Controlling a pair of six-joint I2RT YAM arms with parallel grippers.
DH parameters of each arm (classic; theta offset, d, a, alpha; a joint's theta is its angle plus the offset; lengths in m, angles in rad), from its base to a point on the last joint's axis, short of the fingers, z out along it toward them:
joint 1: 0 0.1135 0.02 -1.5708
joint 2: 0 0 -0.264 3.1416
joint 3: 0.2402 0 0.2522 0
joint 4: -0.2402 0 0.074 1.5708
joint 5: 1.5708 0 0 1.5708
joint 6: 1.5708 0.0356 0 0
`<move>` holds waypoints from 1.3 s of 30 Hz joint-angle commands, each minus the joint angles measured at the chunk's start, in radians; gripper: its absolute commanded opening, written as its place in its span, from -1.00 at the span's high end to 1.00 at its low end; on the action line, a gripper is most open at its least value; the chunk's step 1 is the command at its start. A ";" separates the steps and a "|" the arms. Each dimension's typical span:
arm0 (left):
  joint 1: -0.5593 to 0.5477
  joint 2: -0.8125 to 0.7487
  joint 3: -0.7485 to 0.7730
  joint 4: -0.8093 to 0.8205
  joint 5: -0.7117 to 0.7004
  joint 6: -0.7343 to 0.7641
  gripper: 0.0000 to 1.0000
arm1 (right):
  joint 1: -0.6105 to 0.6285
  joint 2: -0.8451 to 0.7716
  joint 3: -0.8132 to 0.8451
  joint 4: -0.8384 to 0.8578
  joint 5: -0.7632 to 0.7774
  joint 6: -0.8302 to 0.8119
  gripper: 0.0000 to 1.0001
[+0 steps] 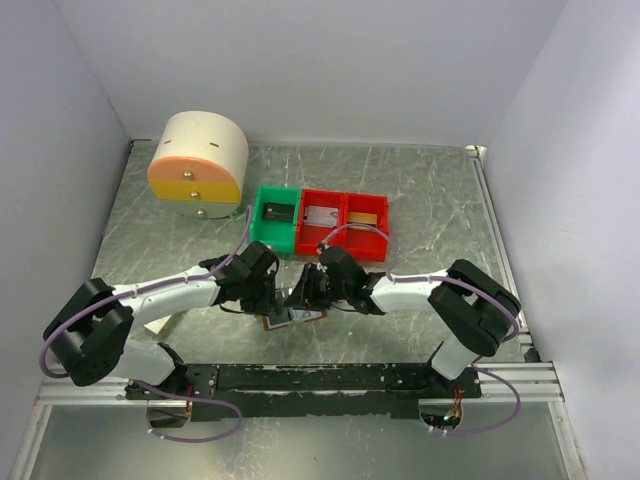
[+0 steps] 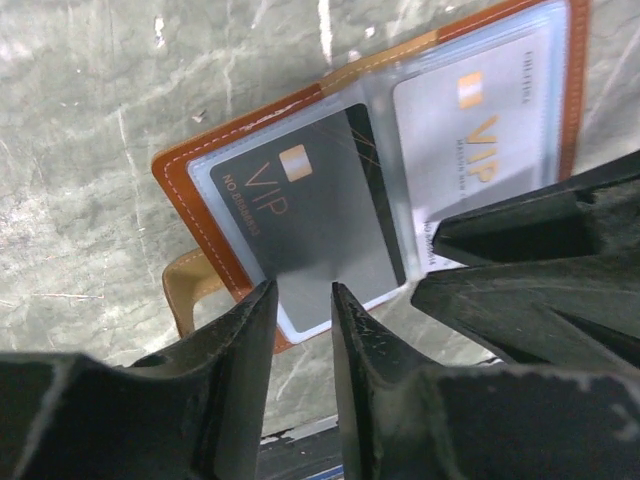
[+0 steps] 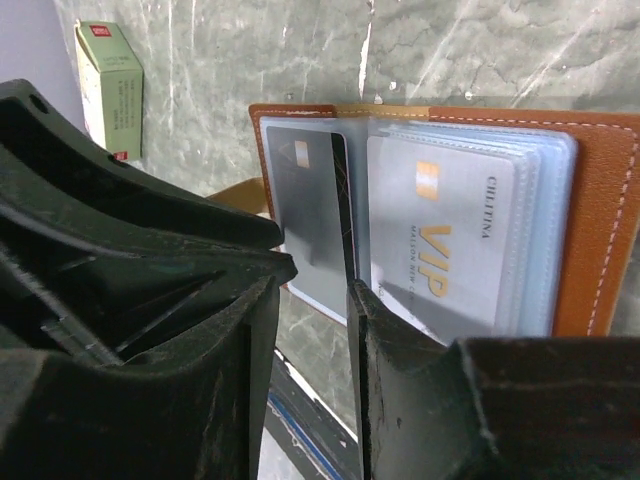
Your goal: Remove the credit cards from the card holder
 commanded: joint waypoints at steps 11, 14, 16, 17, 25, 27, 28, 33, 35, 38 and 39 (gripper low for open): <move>0.008 0.025 -0.042 0.024 -0.045 0.005 0.36 | 0.000 0.058 0.051 -0.026 -0.025 -0.032 0.37; 0.008 0.027 -0.042 0.026 -0.046 0.007 0.37 | 0.004 0.067 0.058 -0.032 -0.023 -0.035 0.38; 0.008 0.028 -0.042 0.025 -0.046 0.008 0.39 | 0.007 0.078 0.069 -0.053 -0.016 -0.041 0.39; 0.008 0.028 -0.042 0.024 -0.044 0.008 0.40 | 0.008 0.085 0.079 -0.068 -0.012 -0.049 0.39; 0.008 0.022 -0.044 0.020 -0.048 0.010 0.43 | 0.014 0.109 0.086 -0.088 -0.003 -0.048 0.49; 0.008 0.025 -0.043 0.023 -0.046 0.010 0.43 | 0.014 0.108 0.084 -0.080 -0.008 -0.046 0.53; 0.008 0.027 -0.042 0.022 -0.044 0.010 0.44 | 0.014 0.107 0.084 -0.081 -0.007 -0.046 0.54; 0.008 0.033 -0.033 0.018 -0.045 0.017 0.46 | 0.014 0.100 0.105 -0.158 0.050 -0.058 0.56; 0.008 0.033 -0.032 0.016 -0.046 0.017 0.46 | 0.015 0.096 0.109 -0.182 0.066 -0.070 0.56; 0.008 0.030 -0.035 0.021 -0.043 0.016 0.47 | 0.015 0.113 0.116 -0.161 0.026 -0.087 0.56; 0.008 0.030 -0.035 0.023 -0.042 0.016 0.47 | 0.020 0.126 0.128 -0.166 0.014 -0.097 0.56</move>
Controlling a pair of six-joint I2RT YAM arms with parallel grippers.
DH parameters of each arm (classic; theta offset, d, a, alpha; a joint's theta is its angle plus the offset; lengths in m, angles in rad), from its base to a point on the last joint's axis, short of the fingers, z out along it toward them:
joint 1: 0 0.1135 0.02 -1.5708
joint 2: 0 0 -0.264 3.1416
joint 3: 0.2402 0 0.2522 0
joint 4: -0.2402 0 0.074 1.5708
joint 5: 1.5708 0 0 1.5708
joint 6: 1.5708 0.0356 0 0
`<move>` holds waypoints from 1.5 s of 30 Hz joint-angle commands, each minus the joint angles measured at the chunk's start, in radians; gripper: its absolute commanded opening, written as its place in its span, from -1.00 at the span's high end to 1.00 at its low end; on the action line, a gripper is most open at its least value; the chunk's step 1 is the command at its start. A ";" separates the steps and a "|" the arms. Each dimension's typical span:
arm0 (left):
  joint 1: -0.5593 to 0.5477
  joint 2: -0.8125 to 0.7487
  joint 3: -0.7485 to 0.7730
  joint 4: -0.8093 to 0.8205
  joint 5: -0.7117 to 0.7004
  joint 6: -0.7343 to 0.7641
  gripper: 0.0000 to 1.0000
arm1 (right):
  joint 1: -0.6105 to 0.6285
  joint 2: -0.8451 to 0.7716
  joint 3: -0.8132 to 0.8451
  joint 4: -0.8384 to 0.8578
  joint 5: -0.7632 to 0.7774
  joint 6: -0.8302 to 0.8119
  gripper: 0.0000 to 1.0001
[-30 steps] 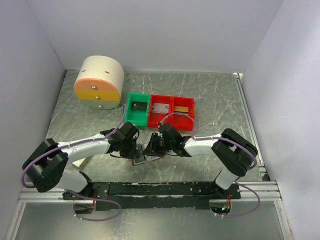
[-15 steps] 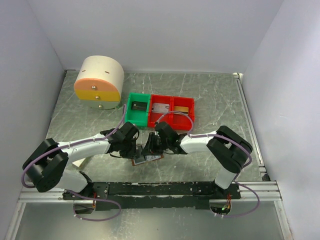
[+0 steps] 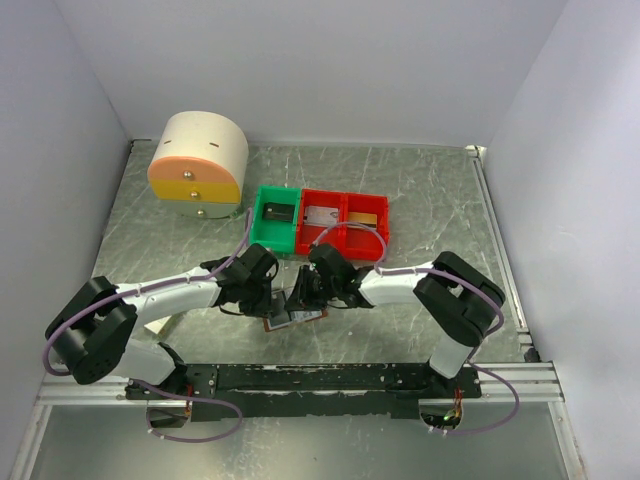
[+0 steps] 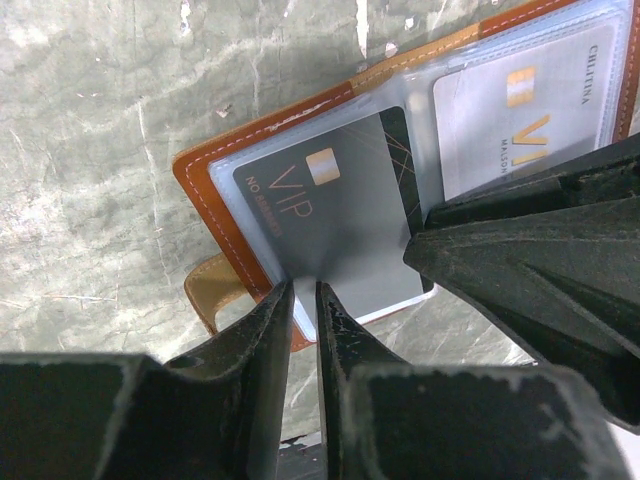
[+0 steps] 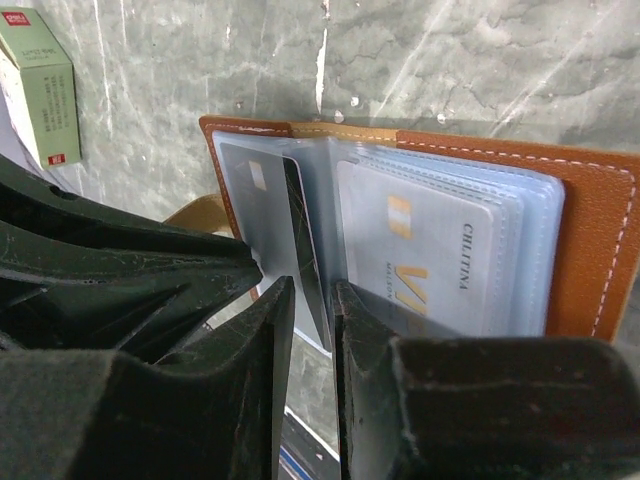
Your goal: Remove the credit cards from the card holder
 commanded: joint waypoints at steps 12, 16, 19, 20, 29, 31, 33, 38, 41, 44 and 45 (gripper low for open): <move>0.006 0.015 -0.005 0.004 -0.027 0.013 0.49 | 0.038 0.019 0.018 0.001 -0.007 -0.031 0.73; 0.006 0.009 -0.010 0.003 -0.028 0.012 0.49 | 0.034 -0.005 0.008 -0.001 -0.003 -0.024 0.67; 0.006 0.008 -0.010 0.003 -0.027 0.012 0.49 | 0.026 -0.017 -0.015 0.035 -0.015 -0.001 0.58; 0.006 0.009 -0.009 0.002 -0.027 0.012 0.49 | 0.024 -0.020 -0.023 0.047 -0.020 0.006 0.57; 0.006 0.017 -0.004 -0.002 -0.029 0.018 0.51 | 0.013 -0.035 -0.055 0.111 -0.041 0.030 0.56; 0.006 0.016 -0.004 -0.003 -0.029 0.018 0.51 | 0.010 -0.037 -0.061 0.120 -0.042 0.035 0.61; 0.006 0.014 -0.005 -0.003 -0.032 0.018 0.51 | 0.008 -0.040 -0.065 0.123 -0.043 0.039 0.63; 0.006 0.015 -0.005 -0.002 -0.028 0.018 0.52 | 0.003 -0.049 -0.096 0.184 -0.051 0.067 0.74; 0.006 0.017 -0.004 -0.003 -0.030 0.019 0.52 | -0.003 -0.055 -0.115 0.220 -0.060 0.085 0.78; 0.006 0.018 -0.001 -0.005 -0.030 0.021 0.52 | -0.007 -0.058 -0.128 0.243 -0.069 0.090 0.92; 0.006 0.019 -0.001 -0.005 -0.030 0.022 0.52 | -0.008 -0.058 -0.129 0.247 -0.071 0.092 0.96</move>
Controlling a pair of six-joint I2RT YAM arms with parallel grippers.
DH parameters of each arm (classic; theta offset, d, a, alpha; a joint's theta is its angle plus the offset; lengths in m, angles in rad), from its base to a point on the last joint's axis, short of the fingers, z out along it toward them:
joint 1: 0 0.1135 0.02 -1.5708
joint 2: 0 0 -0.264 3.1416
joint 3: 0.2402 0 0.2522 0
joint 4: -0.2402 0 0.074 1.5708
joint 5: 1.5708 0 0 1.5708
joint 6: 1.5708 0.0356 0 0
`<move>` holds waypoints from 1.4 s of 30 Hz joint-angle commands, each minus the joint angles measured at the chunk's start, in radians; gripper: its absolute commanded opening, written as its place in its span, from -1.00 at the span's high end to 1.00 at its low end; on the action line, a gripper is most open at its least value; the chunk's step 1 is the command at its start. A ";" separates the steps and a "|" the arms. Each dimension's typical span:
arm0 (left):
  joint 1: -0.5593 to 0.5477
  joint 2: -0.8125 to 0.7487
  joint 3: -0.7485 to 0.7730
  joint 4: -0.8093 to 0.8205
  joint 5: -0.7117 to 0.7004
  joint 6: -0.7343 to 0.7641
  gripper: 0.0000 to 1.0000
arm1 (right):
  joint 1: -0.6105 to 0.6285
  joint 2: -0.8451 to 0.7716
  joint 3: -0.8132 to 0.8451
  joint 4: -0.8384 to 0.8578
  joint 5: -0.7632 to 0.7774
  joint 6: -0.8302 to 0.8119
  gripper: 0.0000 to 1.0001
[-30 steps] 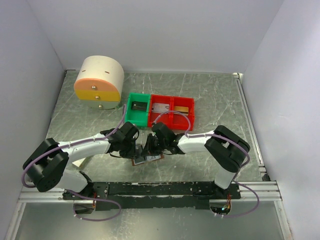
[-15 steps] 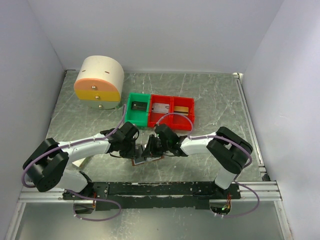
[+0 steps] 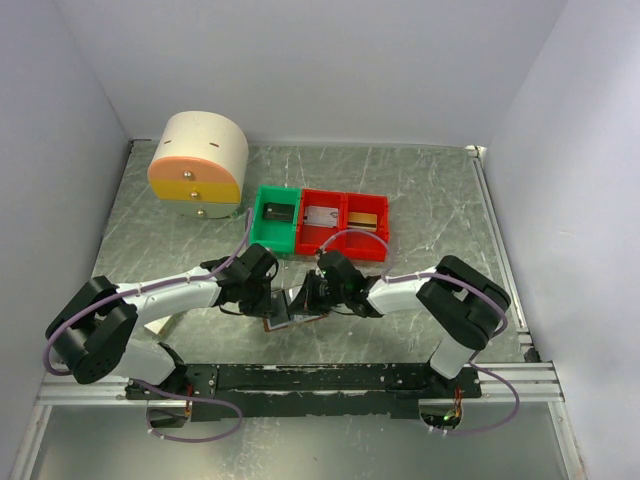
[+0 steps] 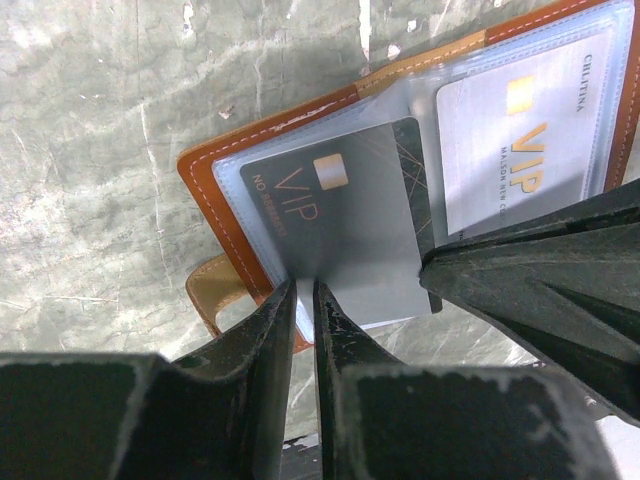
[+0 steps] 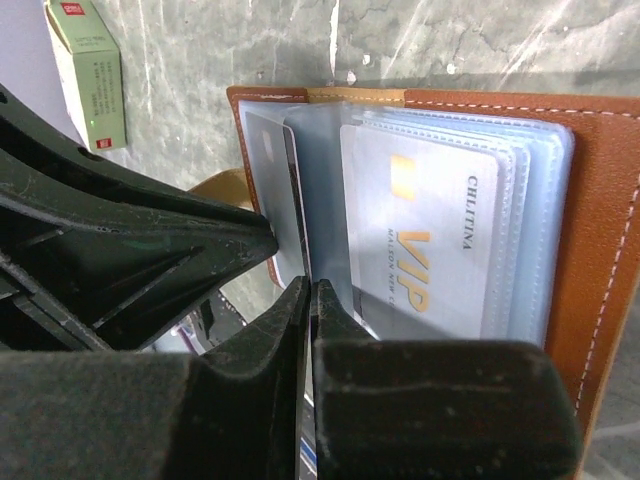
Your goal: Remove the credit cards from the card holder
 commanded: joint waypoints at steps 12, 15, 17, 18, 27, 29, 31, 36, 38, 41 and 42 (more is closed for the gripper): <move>0.004 0.020 0.001 -0.008 -0.030 0.019 0.53 | -0.025 -0.066 -0.033 0.029 -0.007 0.008 1.00; 0.004 0.019 0.002 -0.006 -0.029 0.021 0.53 | -0.026 -0.070 -0.036 0.026 -0.010 0.006 1.00; 0.004 0.021 0.004 -0.005 -0.028 0.021 0.53 | -0.026 -0.069 -0.038 0.023 -0.010 0.005 1.00; 0.004 0.022 0.006 -0.006 -0.029 0.021 0.53 | -0.026 -0.070 -0.038 0.024 -0.011 0.005 1.00; 0.004 0.019 0.007 -0.006 -0.023 0.025 0.53 | -0.028 -0.005 -0.019 0.098 -0.063 0.029 0.87; 0.004 0.018 0.007 -0.006 -0.021 0.024 0.53 | -0.028 0.011 -0.017 0.123 -0.065 0.044 0.80; 0.004 0.018 0.007 -0.005 -0.022 0.024 0.53 | -0.028 0.026 -0.018 0.143 -0.067 0.059 0.74; 0.004 0.016 0.008 -0.006 -0.022 0.025 0.53 | -0.028 0.037 -0.016 0.151 -0.059 0.068 0.75; 0.004 0.017 0.008 -0.005 -0.022 0.026 0.53 | -0.028 0.026 -0.017 0.142 -0.048 0.066 0.83; 0.004 0.018 0.007 -0.006 -0.023 0.027 0.54 | -0.029 0.000 -0.024 0.110 -0.018 0.057 0.92; 0.004 0.018 0.007 -0.006 -0.022 0.027 0.54 | -0.030 -0.011 -0.028 0.094 -0.005 0.052 0.93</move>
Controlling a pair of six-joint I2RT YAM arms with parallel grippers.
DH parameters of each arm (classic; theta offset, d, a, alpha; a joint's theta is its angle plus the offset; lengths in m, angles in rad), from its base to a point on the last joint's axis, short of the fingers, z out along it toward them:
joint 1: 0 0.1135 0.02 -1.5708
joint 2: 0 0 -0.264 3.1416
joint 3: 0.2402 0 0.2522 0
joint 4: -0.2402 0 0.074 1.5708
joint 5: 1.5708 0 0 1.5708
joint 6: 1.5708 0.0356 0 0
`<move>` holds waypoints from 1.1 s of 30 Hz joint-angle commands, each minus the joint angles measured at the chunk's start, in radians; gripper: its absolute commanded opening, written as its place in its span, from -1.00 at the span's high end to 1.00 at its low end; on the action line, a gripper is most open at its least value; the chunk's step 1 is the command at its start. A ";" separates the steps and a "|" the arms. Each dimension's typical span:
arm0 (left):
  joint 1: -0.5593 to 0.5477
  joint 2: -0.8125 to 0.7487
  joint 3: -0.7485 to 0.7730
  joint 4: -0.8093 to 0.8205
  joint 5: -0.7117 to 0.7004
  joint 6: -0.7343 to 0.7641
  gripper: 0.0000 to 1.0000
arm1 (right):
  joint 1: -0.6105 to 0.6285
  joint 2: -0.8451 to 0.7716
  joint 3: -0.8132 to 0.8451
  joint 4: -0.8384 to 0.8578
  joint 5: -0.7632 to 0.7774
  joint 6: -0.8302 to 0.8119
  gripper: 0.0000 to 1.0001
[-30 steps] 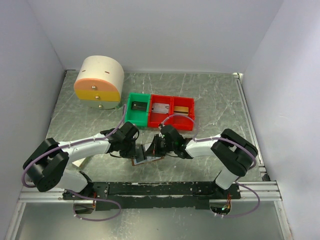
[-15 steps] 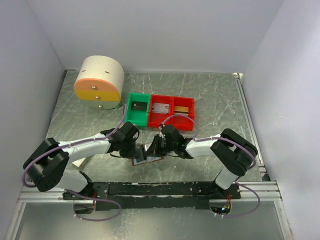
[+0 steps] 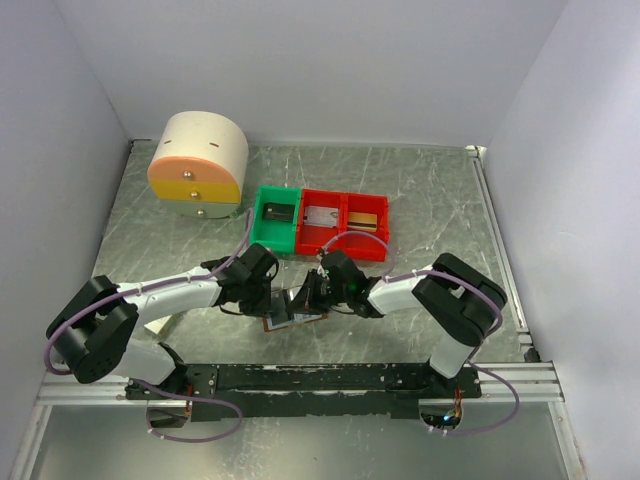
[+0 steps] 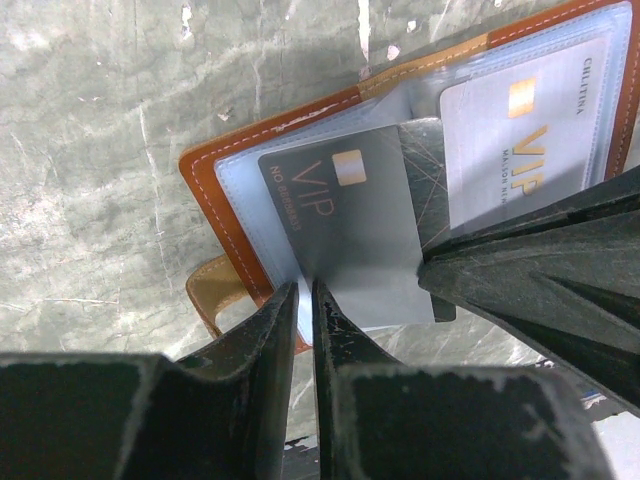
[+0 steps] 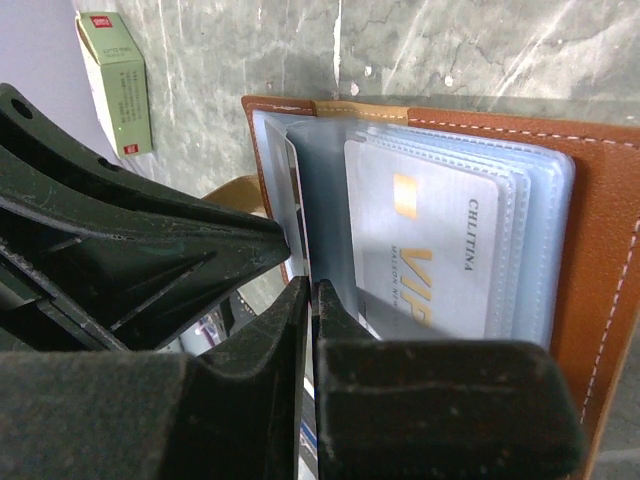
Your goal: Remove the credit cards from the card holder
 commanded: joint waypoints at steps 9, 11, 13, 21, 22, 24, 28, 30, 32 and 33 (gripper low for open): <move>0.005 0.019 0.000 0.001 -0.019 0.018 0.55 | -0.018 -0.099 -0.053 -0.032 0.051 -0.010 0.94; 0.004 0.021 0.002 0.000 -0.018 0.020 0.55 | -0.018 -0.087 -0.048 -0.018 0.033 -0.012 0.92; 0.005 0.021 0.004 0.000 -0.018 0.021 0.55 | -0.018 -0.065 -0.036 -0.002 0.020 -0.010 0.88; 0.005 0.016 -0.001 -0.004 -0.019 0.025 0.56 | -0.020 -0.002 0.056 -0.046 0.019 -0.048 0.58; 0.004 0.014 -0.002 -0.004 -0.020 0.023 0.56 | -0.021 0.007 0.064 -0.048 0.019 -0.051 0.59; 0.004 0.010 -0.004 -0.004 -0.021 0.022 0.56 | -0.020 0.013 0.066 -0.034 0.016 -0.043 0.64; 0.004 0.007 -0.003 -0.008 -0.026 0.019 0.58 | -0.022 0.006 0.051 -0.020 0.017 -0.039 0.84; 0.004 0.004 -0.002 -0.013 -0.034 0.017 0.58 | -0.023 -0.007 0.043 -0.031 0.021 -0.046 0.92; 0.004 -0.002 -0.001 -0.014 -0.038 0.018 0.58 | -0.028 -0.024 0.031 -0.044 0.029 -0.052 0.95; 0.004 -0.003 -0.001 -0.014 -0.039 0.019 0.58 | -0.030 -0.032 0.023 -0.049 0.032 -0.053 0.95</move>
